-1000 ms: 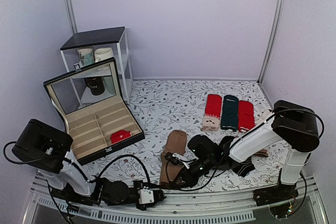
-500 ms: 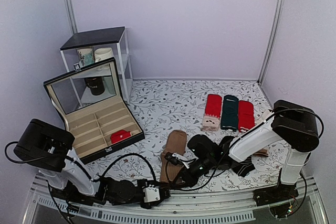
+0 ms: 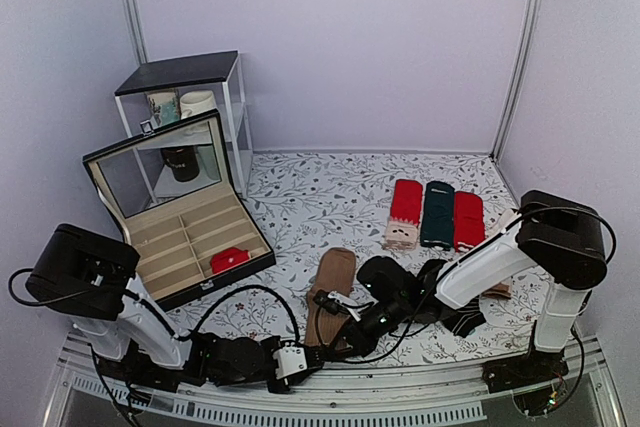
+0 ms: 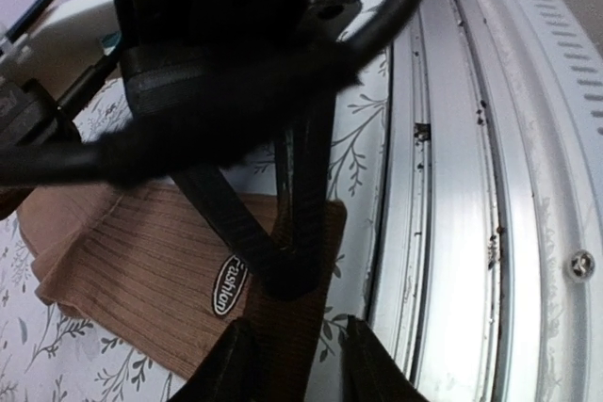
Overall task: Roll the socks
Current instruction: Roll a pair of socks at the corner of the board.
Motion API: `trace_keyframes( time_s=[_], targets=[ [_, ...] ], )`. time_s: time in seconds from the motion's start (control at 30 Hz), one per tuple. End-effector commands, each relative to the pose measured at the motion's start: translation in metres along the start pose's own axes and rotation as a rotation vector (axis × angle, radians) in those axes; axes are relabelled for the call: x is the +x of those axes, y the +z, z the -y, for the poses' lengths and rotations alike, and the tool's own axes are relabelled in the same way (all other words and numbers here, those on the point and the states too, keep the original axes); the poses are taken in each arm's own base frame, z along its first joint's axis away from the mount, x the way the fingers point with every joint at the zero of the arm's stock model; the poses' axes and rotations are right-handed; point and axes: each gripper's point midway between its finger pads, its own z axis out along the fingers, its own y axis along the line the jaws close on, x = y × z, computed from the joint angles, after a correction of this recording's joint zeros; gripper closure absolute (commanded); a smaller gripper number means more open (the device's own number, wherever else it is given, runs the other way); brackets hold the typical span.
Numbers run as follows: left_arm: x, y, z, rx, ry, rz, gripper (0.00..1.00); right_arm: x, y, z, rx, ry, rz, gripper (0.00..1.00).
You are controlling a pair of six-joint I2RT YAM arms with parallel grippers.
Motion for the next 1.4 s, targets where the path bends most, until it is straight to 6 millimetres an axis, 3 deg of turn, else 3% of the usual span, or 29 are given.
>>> trace_keyframes(
  time_s=[0.0, 0.3, 0.4, 0.47, 0.57, 0.7, 0.83, 0.97, 1.1, 1.37],
  targets=[
    [0.023, 0.001, 0.001, 0.018, -0.007, -0.079, 0.71, 0.071, 0.003, 0.053, 0.179, 0.167, -0.195, 1.0],
    [0.028, 0.002, 0.003, 0.023, -0.014, -0.098, 1.0, 0.064, 0.002, 0.046, 0.157, 0.144, -0.182, 1.0],
    [0.03, 0.002, 0.005, 0.034, -0.021, -0.111, 1.0, 0.056, 0.001, 0.042, 0.152, 0.12, -0.164, 0.98],
    [0.031, 0.001, 0.007, 0.049, -0.04, -0.109, 1.0, 0.049, -0.001, 0.04, 0.156, 0.094, -0.143, 0.94],
    [0.031, -0.003, 0.008, 0.071, -0.084, -0.107, 1.0, 0.031, -0.008, 0.037, 0.183, 0.043, -0.084, 0.75],
    [0.036, -0.007, 0.011, 0.107, -0.16, -0.12, 1.0, -0.004, -0.029, 0.03, 0.252, -0.088, 0.075, 0.53],
    [0.045, -0.007, 0.011, 0.148, -0.254, -0.162, 1.0, -0.035, -0.062, 0.004, 0.257, -0.29, 0.279, 0.5],
    [0.054, -0.007, 0.009, 0.183, -0.336, -0.2, 1.0, -0.033, -0.084, -0.014, 0.265, -0.506, 0.42, 0.5],
    [0.061, -0.006, 0.007, 0.203, -0.403, -0.238, 1.0, -0.019, -0.075, -0.029, 0.325, -0.747, 0.41, 0.49],
    [0.072, 0.001, 0.012, 0.234, -0.429, -0.289, 1.0, -0.014, -0.038, -0.032, 0.404, -0.9, 0.312, 0.5]
  ],
)
